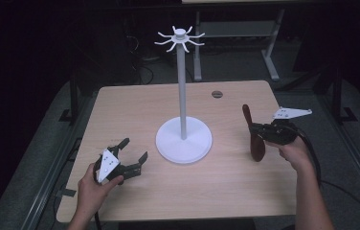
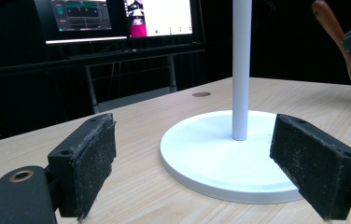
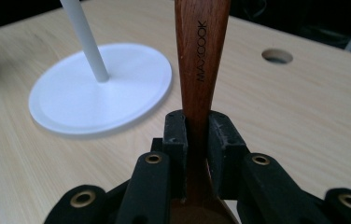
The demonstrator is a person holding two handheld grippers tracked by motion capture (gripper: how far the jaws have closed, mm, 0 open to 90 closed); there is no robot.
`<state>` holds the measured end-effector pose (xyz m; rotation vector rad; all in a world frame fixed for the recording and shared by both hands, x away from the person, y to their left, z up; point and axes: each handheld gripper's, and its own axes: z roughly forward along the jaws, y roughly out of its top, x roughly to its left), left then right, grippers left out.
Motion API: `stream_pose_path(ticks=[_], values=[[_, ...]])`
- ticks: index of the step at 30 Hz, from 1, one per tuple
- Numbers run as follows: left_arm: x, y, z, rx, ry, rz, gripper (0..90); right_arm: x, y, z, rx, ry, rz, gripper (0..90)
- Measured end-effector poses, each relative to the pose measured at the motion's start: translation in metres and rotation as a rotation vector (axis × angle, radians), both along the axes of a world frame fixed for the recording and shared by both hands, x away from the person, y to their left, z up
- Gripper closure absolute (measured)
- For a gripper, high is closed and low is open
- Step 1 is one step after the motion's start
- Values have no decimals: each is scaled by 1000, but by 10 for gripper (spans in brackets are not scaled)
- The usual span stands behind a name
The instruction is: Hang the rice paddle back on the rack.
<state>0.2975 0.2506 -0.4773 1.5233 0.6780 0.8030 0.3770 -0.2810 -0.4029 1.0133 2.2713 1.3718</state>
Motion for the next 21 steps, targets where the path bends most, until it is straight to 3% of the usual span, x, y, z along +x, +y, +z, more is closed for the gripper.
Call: stream_pose_path(ticks=[2,8,16,21], values=[[0,0,0,-5,2,1,138,-1,0,2,35,-30,6,782],[0,0,0,1,0,0,137,-3,0,6,78,-74,12,782],[0,0,0,-4,0,0,137,-7,0,12,195,-118,10,782],[0,0,0,-7,1,0,138,-9,1,17,232,-141,10,782]])
